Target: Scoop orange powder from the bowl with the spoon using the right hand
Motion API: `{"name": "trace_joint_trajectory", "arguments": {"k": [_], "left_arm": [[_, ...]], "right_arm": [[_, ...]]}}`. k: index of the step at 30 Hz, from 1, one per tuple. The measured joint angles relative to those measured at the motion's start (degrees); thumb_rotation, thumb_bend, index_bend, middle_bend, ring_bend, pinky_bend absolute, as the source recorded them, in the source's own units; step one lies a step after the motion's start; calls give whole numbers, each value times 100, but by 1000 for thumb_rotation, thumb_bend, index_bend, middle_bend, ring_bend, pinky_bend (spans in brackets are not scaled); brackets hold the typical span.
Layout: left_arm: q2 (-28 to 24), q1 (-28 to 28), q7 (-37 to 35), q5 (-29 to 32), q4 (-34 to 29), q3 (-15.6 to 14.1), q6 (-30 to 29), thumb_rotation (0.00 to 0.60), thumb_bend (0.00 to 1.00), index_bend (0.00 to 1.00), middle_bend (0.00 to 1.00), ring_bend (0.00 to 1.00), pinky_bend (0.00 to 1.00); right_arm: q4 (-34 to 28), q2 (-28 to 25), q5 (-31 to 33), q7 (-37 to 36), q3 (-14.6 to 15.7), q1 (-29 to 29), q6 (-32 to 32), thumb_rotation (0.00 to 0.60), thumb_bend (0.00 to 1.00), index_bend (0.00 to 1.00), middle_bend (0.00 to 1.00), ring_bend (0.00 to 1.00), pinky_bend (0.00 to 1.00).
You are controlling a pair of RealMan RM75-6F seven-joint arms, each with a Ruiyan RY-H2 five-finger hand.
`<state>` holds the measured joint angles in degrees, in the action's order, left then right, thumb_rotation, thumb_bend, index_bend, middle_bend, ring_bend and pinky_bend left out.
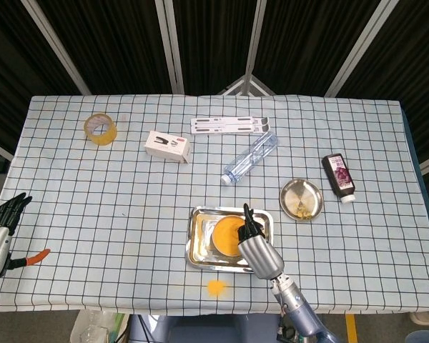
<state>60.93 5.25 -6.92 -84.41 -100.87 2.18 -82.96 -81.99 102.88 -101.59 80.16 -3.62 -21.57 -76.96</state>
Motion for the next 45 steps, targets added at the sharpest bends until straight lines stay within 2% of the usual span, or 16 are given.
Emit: {"name": "trace_joint_trajectory", "arguments": {"k": [5,13,22,34,45], "left_arm": [[-3,-2,1,6,0,2,-1,600,0,0,0,0,0],[-1,10,3,29,8,9,26,600,0,0,0,0,0],[6,10,22,36,10,9,29,600,0,0,0,0,0],[14,8,49,68,-4,20,31,600,0,0,0,0,0],[10,11,27,73,5,28,34,600,0,0,0,0,0]], "right_arm": [[-74,67,12,36,17,8,56,600,588,608,575,272,0],[172,200,89,-32,52,69,91,600,588,608,575,272,0],[347,99,89,-42,-17,101,15,600,588,608,575,272,0],[4,-209,54,-4,-120,123,-95,600,588,608,575,272,0],[33,-233,72,31,-169,115,-72,600,588,608,575,272,0]]}}
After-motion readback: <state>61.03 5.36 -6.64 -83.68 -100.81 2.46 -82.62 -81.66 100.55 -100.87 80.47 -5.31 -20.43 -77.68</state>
